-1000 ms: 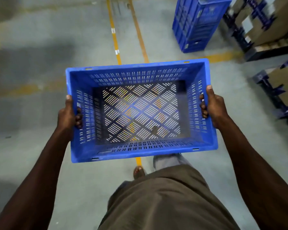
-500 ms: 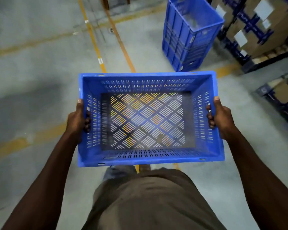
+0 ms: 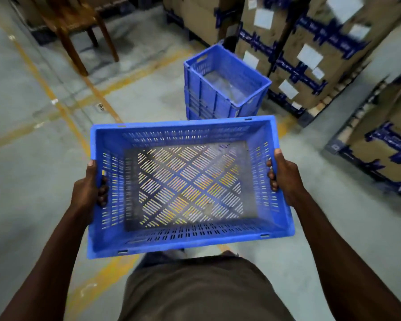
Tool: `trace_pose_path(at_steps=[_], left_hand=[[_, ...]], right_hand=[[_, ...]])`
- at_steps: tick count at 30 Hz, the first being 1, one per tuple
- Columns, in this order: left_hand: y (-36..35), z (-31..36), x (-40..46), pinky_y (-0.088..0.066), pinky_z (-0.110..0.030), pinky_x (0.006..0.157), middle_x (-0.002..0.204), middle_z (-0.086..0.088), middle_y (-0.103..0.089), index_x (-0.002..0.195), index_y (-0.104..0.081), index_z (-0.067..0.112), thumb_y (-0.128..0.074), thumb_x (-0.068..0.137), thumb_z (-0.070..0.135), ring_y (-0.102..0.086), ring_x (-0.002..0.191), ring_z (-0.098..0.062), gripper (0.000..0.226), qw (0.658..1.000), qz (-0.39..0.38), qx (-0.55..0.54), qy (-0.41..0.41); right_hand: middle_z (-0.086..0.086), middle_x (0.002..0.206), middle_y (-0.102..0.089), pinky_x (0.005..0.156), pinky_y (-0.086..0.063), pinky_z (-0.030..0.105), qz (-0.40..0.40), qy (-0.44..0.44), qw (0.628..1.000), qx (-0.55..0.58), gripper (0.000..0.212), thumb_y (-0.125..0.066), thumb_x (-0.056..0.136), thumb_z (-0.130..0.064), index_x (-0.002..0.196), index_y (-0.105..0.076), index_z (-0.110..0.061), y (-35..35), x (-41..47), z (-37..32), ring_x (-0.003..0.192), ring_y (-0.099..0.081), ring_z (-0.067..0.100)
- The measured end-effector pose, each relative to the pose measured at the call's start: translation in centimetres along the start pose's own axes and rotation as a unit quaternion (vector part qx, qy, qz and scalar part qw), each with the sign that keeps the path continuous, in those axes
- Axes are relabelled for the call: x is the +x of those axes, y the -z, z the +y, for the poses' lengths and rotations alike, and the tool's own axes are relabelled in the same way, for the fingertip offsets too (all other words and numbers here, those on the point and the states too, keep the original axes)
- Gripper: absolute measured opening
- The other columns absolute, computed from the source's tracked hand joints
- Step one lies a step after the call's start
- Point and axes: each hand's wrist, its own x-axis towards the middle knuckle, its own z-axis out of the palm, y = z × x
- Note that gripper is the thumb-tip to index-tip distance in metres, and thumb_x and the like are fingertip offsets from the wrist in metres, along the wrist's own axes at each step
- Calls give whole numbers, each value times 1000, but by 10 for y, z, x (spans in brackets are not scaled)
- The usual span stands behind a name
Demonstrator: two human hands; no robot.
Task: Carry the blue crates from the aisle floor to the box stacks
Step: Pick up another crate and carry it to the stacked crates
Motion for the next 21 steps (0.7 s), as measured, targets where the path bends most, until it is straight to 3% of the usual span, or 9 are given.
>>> trace_pose_path(at_steps=[6, 13, 21], left_hand=[[-61, 128, 148, -29, -15, 36, 45, 4, -44, 72, -56, 17, -51, 79, 80, -33, 31, -12, 64, 997, -65, 36, -13], [-194, 228, 307, -30, -17, 37, 47, 1, -40, 74, -55, 15, -48, 84, 78, -32, 32, -13, 64, 986, -135, 83, -43], [-338, 342, 421, -31, -20, 37, 45, 4, -43, 81, -55, 13, -45, 90, 73, -33, 34, -14, 61, 964, -205, 158, -64]], right_hand=[[3, 52, -44, 39, -28, 21, 70, 3, 997, 39, 53, -44, 100, -62, 82, -60, -14, -55, 82, -85, 35, -33, 15], [4, 54, -45, 39, -28, 21, 137, -11, 988, 77, 55, -45, 99, -62, 84, -61, -11, -88, 223, -128, 35, -32, 16], [6, 56, -46, 37, -30, 22, 202, -57, 972, 108, 56, -44, 99, -63, 83, -61, -12, -101, 354, -181, 34, -34, 16]])
